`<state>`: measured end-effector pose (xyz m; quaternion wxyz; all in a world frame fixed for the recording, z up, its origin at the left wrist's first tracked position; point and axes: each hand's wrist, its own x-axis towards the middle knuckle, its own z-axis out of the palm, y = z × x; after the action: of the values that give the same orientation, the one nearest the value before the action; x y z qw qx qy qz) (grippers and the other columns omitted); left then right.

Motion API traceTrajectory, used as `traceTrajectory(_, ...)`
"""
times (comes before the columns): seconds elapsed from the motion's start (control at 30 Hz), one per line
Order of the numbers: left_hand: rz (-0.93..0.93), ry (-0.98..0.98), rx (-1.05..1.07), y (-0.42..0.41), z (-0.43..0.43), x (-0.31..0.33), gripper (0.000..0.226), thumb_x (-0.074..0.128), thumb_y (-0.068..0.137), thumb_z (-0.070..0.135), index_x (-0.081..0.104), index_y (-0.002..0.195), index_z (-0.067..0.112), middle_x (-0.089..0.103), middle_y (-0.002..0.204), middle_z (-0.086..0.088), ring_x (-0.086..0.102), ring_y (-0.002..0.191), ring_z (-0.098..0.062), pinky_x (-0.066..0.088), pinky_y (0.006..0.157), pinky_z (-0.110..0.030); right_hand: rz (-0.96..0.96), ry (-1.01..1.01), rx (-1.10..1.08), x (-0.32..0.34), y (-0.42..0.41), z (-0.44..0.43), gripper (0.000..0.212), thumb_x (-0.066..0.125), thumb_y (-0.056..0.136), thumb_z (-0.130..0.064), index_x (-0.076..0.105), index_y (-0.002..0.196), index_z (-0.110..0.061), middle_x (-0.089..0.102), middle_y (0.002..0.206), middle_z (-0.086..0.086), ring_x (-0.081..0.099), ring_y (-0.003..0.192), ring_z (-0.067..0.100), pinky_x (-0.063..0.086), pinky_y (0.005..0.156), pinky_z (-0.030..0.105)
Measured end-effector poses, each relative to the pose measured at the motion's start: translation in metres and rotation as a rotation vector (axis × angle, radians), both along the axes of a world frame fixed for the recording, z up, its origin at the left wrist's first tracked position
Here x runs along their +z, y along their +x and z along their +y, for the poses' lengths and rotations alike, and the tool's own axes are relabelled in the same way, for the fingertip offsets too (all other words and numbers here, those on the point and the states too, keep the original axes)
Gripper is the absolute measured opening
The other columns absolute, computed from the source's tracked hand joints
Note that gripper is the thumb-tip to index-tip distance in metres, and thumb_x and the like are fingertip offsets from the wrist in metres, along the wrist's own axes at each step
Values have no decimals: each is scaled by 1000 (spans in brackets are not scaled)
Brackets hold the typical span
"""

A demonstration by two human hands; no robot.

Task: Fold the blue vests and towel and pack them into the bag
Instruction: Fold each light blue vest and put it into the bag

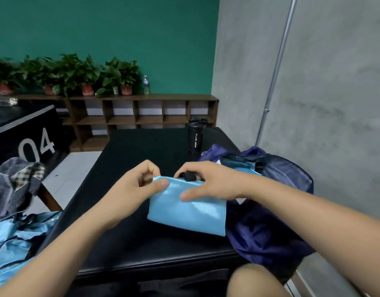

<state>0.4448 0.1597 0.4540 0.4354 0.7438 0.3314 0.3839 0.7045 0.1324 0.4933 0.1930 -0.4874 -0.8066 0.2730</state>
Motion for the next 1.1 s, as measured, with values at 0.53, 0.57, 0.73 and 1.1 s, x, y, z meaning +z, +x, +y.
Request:
traceTrajectory(0.53, 334, 632, -110, 168, 11, 17, 8, 72, 96, 30, 64, 98, 32, 65, 99, 16, 59, 93, -8, 50, 83, -29, -536, 271, -335, 68, 192, 11, 44, 82, 90, -46, 65, 126, -30, 70, 118, -7, 63, 106, 18, 45, 85, 33)
traceTrajectory(0.57, 404, 719, -134, 179, 12, 16, 6, 67, 96, 35, 64, 101, 33, 62, 101, 17, 56, 98, -7, 49, 88, -30, -572, 277, -342, 65, 197, 15, 43, 82, 90, -45, 65, 127, -29, 70, 119, -6, 61, 105, 17, 42, 83, 31)
traceTrajectory(0.73, 851, 916, -165, 225, 15, 7, 50, 23, 101, 52, 66, 106, 27, 66, 98, 4, 61, 98, -24, 48, 89, -42, -591, 149, -304, 41, 210, 39, 42, 83, 91, -40, 65, 127, -26, 66, 110, -8, 57, 99, 15, 40, 82, 29)
traceTrajectory(1.1, 1180, 735, -137, 232, 4, 6, 48, 21, 104, 49, 53, 82, 22, 69, 92, -11, 45, 76, -32, 48, 84, -42, -608, -372, -206, 4, 199, 88, 40, 79, 93, -47, 67, 130, -39, 66, 124, -13, 65, 115, 18, 52, 105, 41)
